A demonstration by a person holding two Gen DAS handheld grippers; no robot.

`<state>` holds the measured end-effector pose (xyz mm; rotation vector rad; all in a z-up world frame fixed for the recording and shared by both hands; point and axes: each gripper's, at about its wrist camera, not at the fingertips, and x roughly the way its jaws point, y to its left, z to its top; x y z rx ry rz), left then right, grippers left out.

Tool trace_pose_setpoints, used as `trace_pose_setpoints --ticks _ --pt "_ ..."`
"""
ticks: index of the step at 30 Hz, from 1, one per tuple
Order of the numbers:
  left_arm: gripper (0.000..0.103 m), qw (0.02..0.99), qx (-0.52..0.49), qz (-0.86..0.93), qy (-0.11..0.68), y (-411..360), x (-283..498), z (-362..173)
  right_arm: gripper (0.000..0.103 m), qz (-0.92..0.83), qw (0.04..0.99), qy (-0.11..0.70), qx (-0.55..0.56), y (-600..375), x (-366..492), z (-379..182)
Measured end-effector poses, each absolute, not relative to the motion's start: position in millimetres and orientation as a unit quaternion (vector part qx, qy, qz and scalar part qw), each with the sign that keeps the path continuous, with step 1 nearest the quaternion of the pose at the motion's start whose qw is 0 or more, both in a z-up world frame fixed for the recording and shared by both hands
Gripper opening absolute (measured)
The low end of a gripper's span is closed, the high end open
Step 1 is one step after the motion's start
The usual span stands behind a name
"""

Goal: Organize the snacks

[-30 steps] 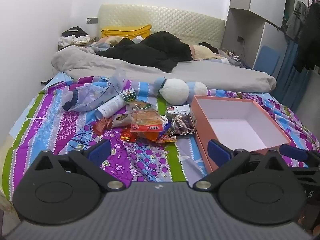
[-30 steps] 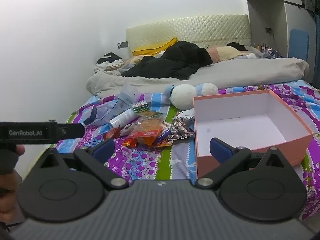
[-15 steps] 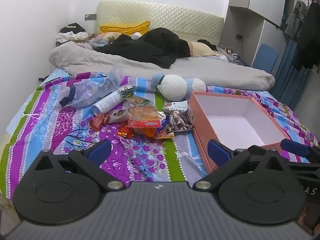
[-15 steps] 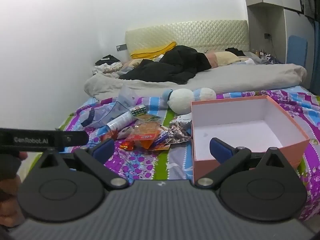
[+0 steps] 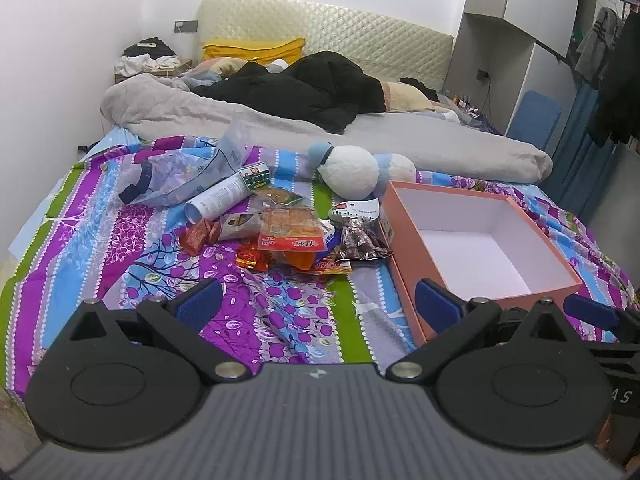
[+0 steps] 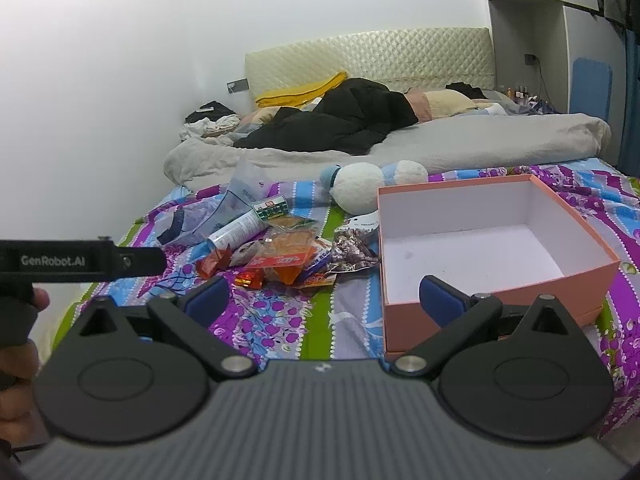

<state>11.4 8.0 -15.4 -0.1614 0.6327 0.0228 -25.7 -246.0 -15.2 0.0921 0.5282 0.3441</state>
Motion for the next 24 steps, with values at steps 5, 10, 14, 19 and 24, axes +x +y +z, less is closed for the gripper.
trace_pose_setpoints --ticks 5,10,14,19,24 --pt "0.103 0.947 -0.075 0.013 0.313 8.3 12.2 -15.6 0.103 0.17 0.949 0.261 0.044 -246.4 -24.9 -16.5" --pt "0.103 0.948 -0.073 0.011 0.311 7.4 12.6 -15.1 0.103 0.173 0.948 0.263 0.044 -246.4 -26.3 -17.6" --pt "0.103 0.948 -0.072 0.011 0.31 6.7 12.4 -15.5 0.103 0.171 0.949 0.262 0.043 -246.0 -24.8 -14.5" --pt "0.103 0.947 -0.072 0.016 0.314 8.9 11.5 -15.9 0.103 0.172 0.949 0.26 0.041 -244.4 -24.3 -12.8" --pt "0.103 0.948 -0.071 0.007 0.31 7.0 11.5 -11.6 0.103 0.173 0.949 0.261 0.045 -244.5 -24.0 -13.6"
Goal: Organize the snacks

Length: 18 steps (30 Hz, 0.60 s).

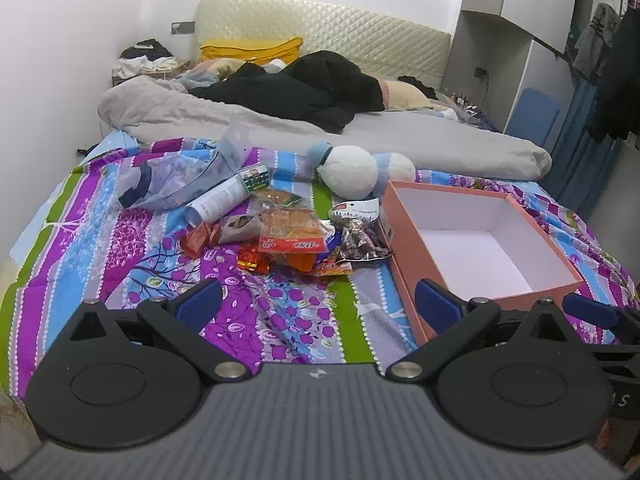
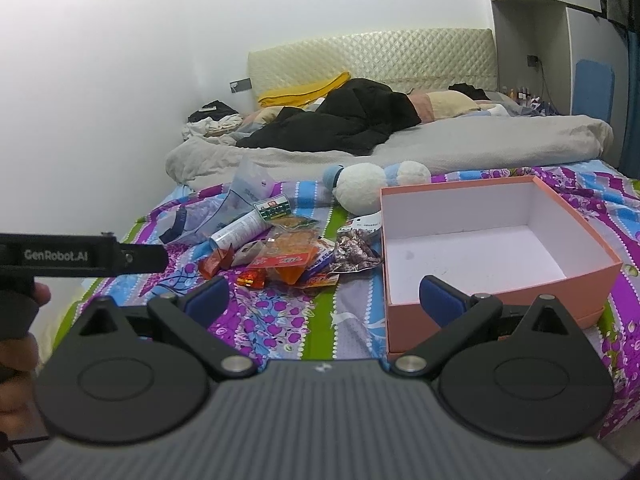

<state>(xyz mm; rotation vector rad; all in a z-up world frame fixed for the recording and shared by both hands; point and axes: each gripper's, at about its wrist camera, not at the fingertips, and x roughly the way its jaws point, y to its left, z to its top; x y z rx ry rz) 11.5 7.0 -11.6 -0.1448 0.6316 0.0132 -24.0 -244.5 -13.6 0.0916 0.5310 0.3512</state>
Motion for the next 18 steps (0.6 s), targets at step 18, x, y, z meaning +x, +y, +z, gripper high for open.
trace_pose_setpoints --ticks 18 --pt "0.103 0.947 -0.07 0.011 0.313 12.6 10.1 -13.0 0.103 0.173 0.948 0.262 0.044 -244.5 -23.8 -14.9"
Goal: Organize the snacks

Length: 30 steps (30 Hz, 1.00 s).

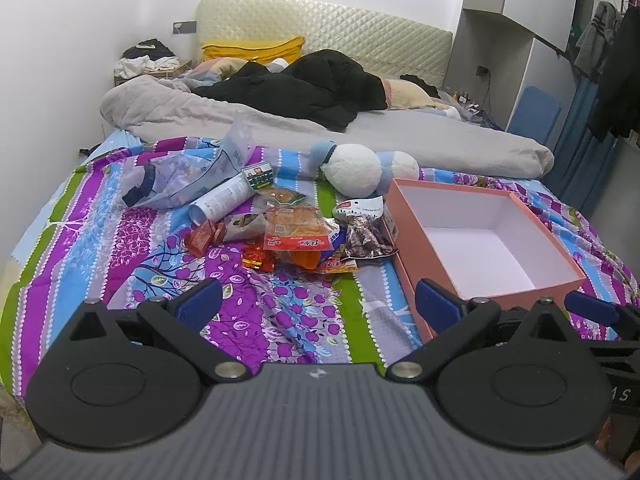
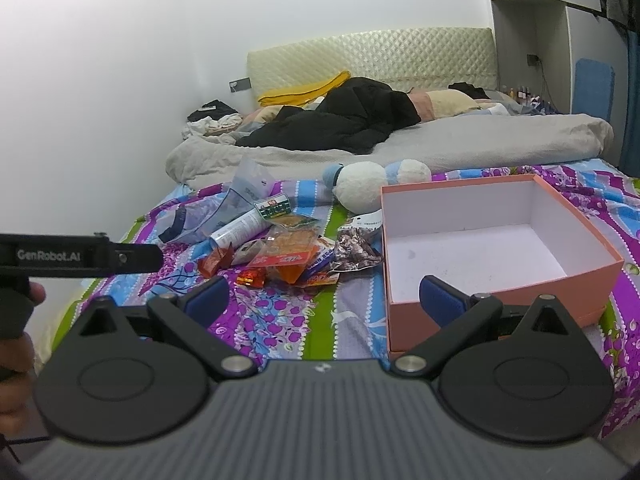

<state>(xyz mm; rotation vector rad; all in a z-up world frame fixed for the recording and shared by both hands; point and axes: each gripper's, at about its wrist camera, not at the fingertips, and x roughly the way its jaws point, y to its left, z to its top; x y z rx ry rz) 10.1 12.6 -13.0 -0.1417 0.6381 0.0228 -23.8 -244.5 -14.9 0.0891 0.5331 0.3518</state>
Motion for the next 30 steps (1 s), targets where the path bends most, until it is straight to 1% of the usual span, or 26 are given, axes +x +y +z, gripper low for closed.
trace_pose_setpoints --ticks 19,30 --pt "0.103 0.946 -0.071 0.01 0.315 18.5 10.0 -19.1 0.103 0.174 0.947 0.268 0.044 -241.4 -23.5 -20.1" --pt "0.103 0.944 -0.066 0.005 0.322 32.3 42.0 -39.5 0.103 0.189 0.944 0.27 0.036 -228.1 -5.6 -39.5"
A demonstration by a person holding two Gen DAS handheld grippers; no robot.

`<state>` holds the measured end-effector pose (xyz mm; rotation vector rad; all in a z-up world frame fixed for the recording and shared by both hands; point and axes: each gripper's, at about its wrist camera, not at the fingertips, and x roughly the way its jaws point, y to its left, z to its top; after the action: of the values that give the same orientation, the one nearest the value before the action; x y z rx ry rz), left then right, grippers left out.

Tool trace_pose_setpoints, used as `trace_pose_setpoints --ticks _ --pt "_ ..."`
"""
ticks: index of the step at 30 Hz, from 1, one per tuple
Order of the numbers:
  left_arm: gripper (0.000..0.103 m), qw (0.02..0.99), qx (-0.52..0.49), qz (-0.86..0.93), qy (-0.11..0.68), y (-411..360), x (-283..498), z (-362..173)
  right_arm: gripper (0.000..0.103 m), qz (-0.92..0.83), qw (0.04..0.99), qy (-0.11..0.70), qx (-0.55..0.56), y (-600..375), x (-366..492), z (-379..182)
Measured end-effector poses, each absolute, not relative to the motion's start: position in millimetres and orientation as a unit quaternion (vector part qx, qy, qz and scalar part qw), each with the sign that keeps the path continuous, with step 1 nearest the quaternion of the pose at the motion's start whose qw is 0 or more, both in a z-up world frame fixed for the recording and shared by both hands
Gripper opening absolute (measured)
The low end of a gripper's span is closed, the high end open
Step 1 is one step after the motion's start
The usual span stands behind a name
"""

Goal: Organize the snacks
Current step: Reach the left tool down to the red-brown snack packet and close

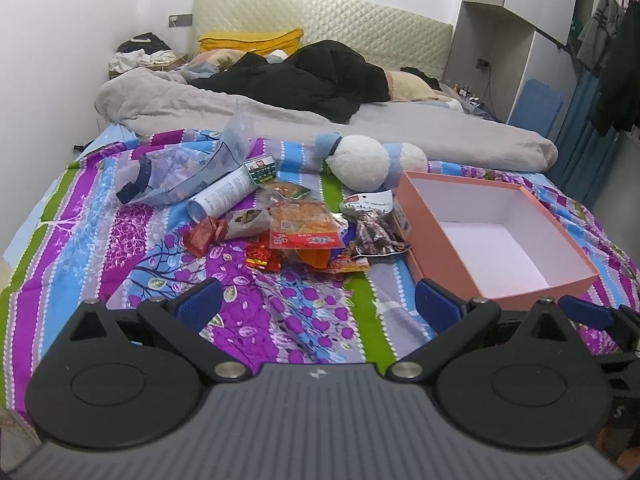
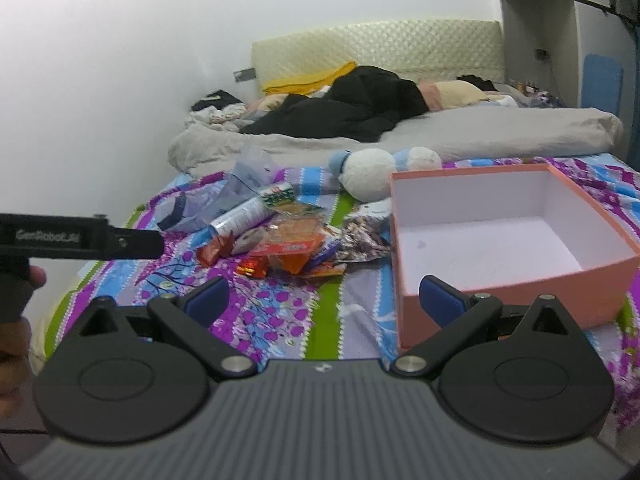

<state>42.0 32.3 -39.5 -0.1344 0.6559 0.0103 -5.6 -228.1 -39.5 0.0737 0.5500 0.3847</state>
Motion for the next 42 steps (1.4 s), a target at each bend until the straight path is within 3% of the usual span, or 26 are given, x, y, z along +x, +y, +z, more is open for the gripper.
trace_pose_setpoints --ticks 11,15,18,19,28,36,42 --pt "0.103 0.938 -0.073 0.018 0.339 76.0 90.0 -70.6 0.103 0.227 0.934 0.274 0.037 -194.2 21.3 -66.3" --pt "0.103 0.936 -0.076 0.029 0.343 94.4 109.9 -85.8 0.096 0.245 0.928 0.278 0.03 -179.9 29.7 -73.7" --pt "0.103 0.936 -0.063 0.035 0.344 105.7 123.4 -97.5 0.077 0.254 0.926 0.277 0.023 -168.1 37.2 -77.5" --pt "0.103 0.936 -0.059 0.038 0.344 110.1 128.5 -102.1 0.076 0.256 0.926 0.277 0.022 -163.7 40.0 -79.4" --pt "0.103 0.933 -0.072 0.06 0.349 159.8 176.3 -151.0 0.075 0.288 0.924 0.249 0.024 -130.2 64.7 -98.6" --pt "0.101 0.924 -0.09 0.076 0.364 202.8 223.6 -190.4 0.075 0.285 0.91 0.293 0.073 -110.6 116.4 -137.4" --pt "0.094 0.925 -0.063 0.055 0.37 211.8 264.9 -210.7 0.072 0.253 0.899 0.329 0.14 -112.6 162.4 -157.9"
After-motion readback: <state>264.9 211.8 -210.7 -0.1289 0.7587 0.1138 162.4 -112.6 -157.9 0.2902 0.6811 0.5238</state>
